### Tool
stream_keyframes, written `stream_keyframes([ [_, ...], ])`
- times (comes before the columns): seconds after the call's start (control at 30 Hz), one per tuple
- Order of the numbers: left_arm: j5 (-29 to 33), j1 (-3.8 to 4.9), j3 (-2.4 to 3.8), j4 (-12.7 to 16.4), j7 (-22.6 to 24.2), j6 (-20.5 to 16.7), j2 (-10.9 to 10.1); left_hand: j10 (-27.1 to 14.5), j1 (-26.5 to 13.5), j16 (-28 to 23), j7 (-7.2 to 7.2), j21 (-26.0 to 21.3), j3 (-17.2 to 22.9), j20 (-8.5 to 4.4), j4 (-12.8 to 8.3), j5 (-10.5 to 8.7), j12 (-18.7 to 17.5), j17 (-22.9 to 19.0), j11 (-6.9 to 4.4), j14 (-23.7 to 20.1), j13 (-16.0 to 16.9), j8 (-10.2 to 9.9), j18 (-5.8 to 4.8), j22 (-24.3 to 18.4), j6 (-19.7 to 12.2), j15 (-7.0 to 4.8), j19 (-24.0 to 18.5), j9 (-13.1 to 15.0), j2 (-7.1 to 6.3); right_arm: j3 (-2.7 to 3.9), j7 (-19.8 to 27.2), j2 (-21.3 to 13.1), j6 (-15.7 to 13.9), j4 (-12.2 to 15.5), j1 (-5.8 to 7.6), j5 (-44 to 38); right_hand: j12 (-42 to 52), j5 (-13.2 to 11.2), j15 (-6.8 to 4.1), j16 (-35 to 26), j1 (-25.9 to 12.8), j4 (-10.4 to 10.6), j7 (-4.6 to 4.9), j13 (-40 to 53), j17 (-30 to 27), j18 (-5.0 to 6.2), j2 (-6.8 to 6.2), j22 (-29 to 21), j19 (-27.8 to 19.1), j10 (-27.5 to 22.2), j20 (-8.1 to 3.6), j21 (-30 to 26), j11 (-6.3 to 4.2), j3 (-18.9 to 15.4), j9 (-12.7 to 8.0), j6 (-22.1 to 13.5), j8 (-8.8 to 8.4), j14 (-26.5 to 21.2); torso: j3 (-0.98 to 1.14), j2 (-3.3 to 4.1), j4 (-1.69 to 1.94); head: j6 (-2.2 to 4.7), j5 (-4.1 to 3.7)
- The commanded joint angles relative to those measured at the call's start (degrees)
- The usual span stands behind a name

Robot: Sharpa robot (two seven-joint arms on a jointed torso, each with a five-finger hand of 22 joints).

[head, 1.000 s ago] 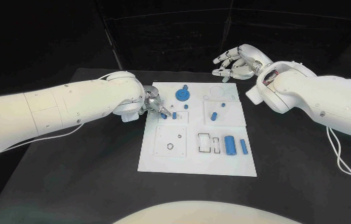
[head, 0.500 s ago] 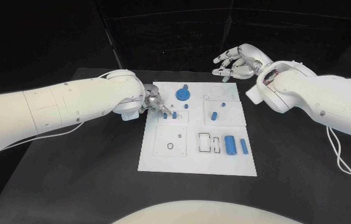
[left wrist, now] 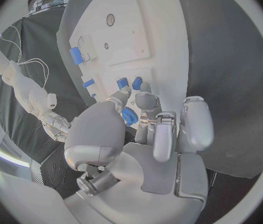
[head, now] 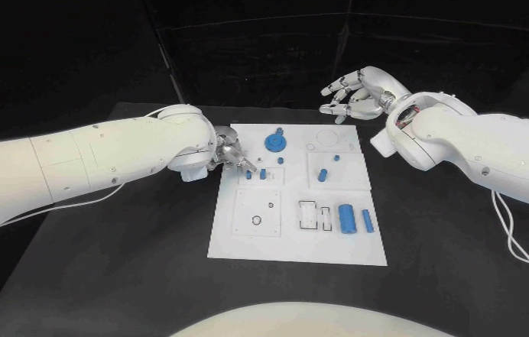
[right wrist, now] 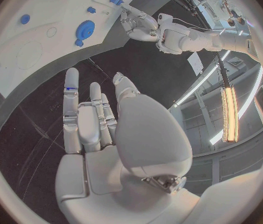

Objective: Assemble the parts on the task board

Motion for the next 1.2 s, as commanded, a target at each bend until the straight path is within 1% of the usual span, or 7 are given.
stream_keyframes([
  [0.03,0.75,0.62,0.17,0.75,3.47,-4.91,-0.84,-1.34,-0.13,0.15,0.72,-1.76,-1.74,0.05,0.34,-0.27,-2.14,14.66,0.46,5.94,-2.41,-0.77,-0.22,-0.10,-0.95,-0.26,-0.79,-0.33,-0.33,0.05,0.47,0.08,0.08,-0.02,0.11,0.12,-0.33,-0.12,0.23,-0.24,0.49,0.15,0.01,-0.06,-0.09,0.27,-0.08,-0.06,0.39,-0.09,0.15,-0.28,0.28,0.03,-0.08,-0.49,0.31,-0.34,0.04,0.01,-0.01,0.08,-0.07],
  [0.13,4.62,1.25,0.21,1.13,8.83,-10.27,-1.64,-6.40,1.68,-3.57,2.07,-9.88,-3.84,0.58,0.55,-0.07,-8.91,7.56,1.61,4.06,-10.11,-2.65,1.49,-6.40,-3.99,0.54,-5.00,-1.24,-0.30,0.05,0.49,0.12,0.06,-0.14,0.10,0.13,-0.33,-0.12,0.23,-0.24,0.49,0.15,0.01,-0.06,-0.09,0.27,-0.08,-0.06,0.39,-0.09,0.15,-0.28,0.28,0.03,-0.08,-0.49,0.31,-0.34,0.06,-0.02,-0.02,0.16,-0.16],
  [0.27,8.97,1.64,0.22,1.13,17.45,-16.16,-2.07,-13.13,5.81,-14.07,4.65,-29.62,-5.50,2.13,-0.08,0.05,-12.83,-7.99,4.09,-2.03,-12.17,-5.57,4.83,-21.00,-8.57,2.71,-16.19,-3.06,0.06,0.05,0.49,0.17,0.02,-0.29,0.10,0.13,-0.33,-0.12,0.23,-0.24,0.49,0.15,0.01,-0.06,-0.09,0.27,-0.08,-0.06,0.39,-0.09,0.15,-0.28,0.28,0.03,-0.08,-0.49,0.31,-0.34,0.03,0.01,0.06,0.30,-0.28],
  [0.4,11.00,1.73,0.13,0.43,26.69,-19.80,-1.28,-20.75,13.07,-32.08,7.14,-37.36,-5.68,4.39,-2.50,0.04,-18.28,-29.90,6.73,-14.15,-16.10,-9.02,4.95,-25.76,-11.50,5.05,-21.24,-6.05,0.43,0.05,0.55,0.24,0.04,-0.40,0.10,0.13,-0.32,-0.09,0.24,-0.33,0.59,0.10,0.02,-0.25,-0.22,0.27,-0.07,-0.18,0.50,-0.11,0.15,-0.46,0.28,0.05,-0.08,-0.50,0.37,-0.41,0.02,0.03,0.03,0.38,-0.33],
  [0.47,10.42,1.60,0.06,-0.01,29.82,-20.70,-0.67,-23.28,17.02,-36.96,7.80,-39.46,-4.37,5.07,-4.26,0.16,-20.84,-35.11,7.38,-17.35,-18.20,-10.39,5.09,-27.20,-12.08,5.62,-22.22,-7.36,0.90,0.05,0.59,0.27,0.04,-0.43,0.10,0.13,-0.32,-0.03,0.23,-0.32,0.71,0.03,0.00,-0.37,-0.22,0.28,-0.04,-0.25,0.56,-0.13,0.15,-0.57,0.27,0.09,-0.06,-0.45,0.44,-0.42,0.01,0.04,0.02,0.38,-0.33],
  [0.93,-16.64,-1.17,-1.46,-7.69,42.28,-19.33,6.88,-23.22,23.72,-39.08,7.77,-42.42,0.09,5.67,-9.10,0.12,-33.87,-39.81,8.32,-12.78,-33.17,-19.12,5.68,-30.60,-6.99,5.93,-17.29,-15.82,-0.75,0.04,1.01,0.55,0.17,-0.50,0.10,0.14,-0.80,0.04,0.17,-0.46,1.14,-0.20,-0.13,-1.57,-0.45,0.28,0.20,-0.77,0.97,-0.25,0.09,-1.36,0.19,0.31,0.07,0.44,1.06,-0.58,-0.01,0.11,-0.05,0.86,-1.09],
  [1.2,-24.46,-1.58,-1.54,-11.12,41.14,-16.08,9.71,-21.96,22.67,-18.06,7.44,-34.03,1.12,5.15,-9.83,0.11,-38.35,-16.13,8.22,-0.60,-38.22,-22.13,4.93,-24.92,-4.22,5.47,-8.98,-18.34,-1.10,0.04,0.95,0.62,0.17,-0.42,0.10,0.15,-0.86,0.04,0.18,-0.50,1.11,-0.20,-0.11,-1.70,-0.52,0.27,0.17,-0.82,1.00,-0.27,0.09,-1.45,0.21,0.28,0.05,0.40,1.04,-0.61,0.05,0.09,-0.05,0.81,-1.28],
])
